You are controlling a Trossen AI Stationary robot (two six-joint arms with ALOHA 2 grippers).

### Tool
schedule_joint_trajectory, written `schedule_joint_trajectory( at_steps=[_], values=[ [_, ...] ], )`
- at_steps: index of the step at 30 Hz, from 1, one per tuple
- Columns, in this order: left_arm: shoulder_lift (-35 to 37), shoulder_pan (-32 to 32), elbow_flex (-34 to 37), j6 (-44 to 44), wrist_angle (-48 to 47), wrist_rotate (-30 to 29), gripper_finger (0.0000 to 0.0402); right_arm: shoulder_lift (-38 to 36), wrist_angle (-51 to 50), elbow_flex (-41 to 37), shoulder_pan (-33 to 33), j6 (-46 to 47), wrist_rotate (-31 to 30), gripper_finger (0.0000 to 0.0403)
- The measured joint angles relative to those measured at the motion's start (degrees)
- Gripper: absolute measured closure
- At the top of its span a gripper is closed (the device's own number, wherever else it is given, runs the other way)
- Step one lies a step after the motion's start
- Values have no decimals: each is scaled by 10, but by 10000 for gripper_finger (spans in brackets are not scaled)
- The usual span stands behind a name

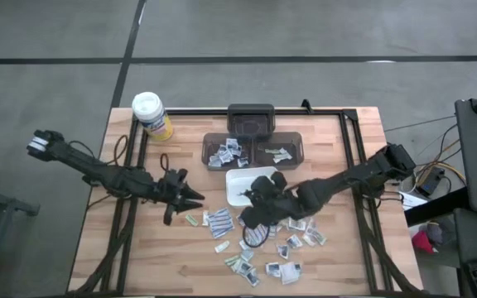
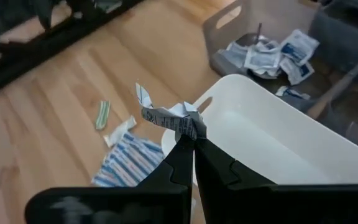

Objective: Pick & Place First Aid Supplies
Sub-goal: Put the alcohol pad into the bottom left black bin

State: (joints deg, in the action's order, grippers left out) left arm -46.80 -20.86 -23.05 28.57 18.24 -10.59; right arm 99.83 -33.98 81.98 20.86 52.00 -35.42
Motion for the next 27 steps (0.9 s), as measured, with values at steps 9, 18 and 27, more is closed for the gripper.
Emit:
schedule_joint_trajectory(
  at_steps=[9,18,27],
  values=[
    [-97,4,-73,-44,23,-45,217,0,43,9,-51,-75,124,394],
    [-176,15,-135,-73,2,-61,211,0,68,9,-73,-102,188,394],
    [-224,23,-163,-45,-2,-63,211,0,76,9,-73,-102,191,394]
  ],
)
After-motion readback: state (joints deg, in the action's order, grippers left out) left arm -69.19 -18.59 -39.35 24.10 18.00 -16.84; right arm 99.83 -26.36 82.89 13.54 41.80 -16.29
